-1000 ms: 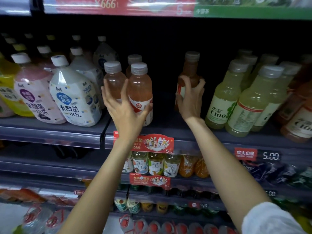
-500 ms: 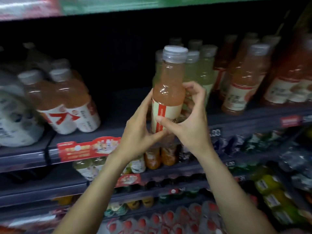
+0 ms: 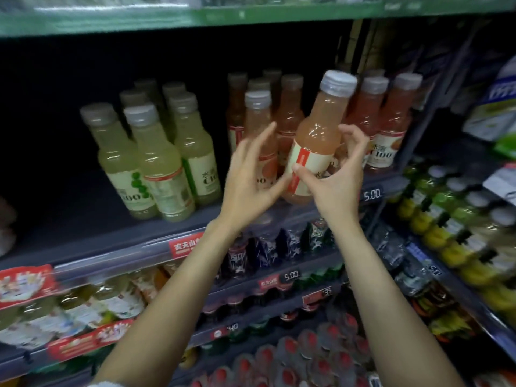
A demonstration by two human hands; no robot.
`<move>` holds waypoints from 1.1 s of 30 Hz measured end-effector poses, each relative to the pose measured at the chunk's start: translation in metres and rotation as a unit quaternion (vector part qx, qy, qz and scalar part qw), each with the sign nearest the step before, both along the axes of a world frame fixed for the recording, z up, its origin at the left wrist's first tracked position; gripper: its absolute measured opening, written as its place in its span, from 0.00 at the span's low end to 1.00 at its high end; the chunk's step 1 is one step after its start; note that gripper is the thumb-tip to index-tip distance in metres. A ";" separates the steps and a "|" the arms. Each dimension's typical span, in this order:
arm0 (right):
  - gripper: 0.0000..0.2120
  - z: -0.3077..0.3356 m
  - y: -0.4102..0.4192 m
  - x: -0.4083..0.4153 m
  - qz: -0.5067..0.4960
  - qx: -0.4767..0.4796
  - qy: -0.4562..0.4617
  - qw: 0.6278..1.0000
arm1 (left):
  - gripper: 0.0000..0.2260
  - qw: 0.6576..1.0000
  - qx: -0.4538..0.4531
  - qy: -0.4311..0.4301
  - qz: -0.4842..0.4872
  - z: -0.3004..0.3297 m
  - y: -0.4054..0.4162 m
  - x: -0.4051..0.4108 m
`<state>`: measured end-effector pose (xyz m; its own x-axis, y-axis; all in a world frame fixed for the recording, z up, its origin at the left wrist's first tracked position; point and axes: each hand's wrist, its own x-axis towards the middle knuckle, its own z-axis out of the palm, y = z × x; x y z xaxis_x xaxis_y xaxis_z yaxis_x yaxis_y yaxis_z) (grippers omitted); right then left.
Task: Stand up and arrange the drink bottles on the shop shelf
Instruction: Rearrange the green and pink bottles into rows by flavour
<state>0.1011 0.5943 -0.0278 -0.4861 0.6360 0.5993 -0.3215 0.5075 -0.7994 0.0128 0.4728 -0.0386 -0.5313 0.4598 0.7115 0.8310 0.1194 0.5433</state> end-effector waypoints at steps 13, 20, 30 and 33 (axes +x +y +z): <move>0.35 -0.033 0.017 -0.062 -0.049 0.064 -0.012 0.997 | 0.41 0.992 0.002 -0.077 0.101 -0.018 0.018 -0.034; 0.31 -0.034 0.030 -0.059 -0.011 0.169 -0.089 0.982 | 0.41 0.993 -0.001 -0.079 0.086 -0.017 0.012 -0.038; 0.33 -0.038 0.017 -0.052 -0.077 0.265 -0.145 0.950 | 0.40 0.972 -0.065 -0.041 0.223 -0.021 0.022 -0.034; 0.34 -0.038 0.018 -0.051 -0.071 0.269 -0.148 0.949 | 0.42 0.972 -0.061 -0.080 0.214 -0.017 0.024 -0.031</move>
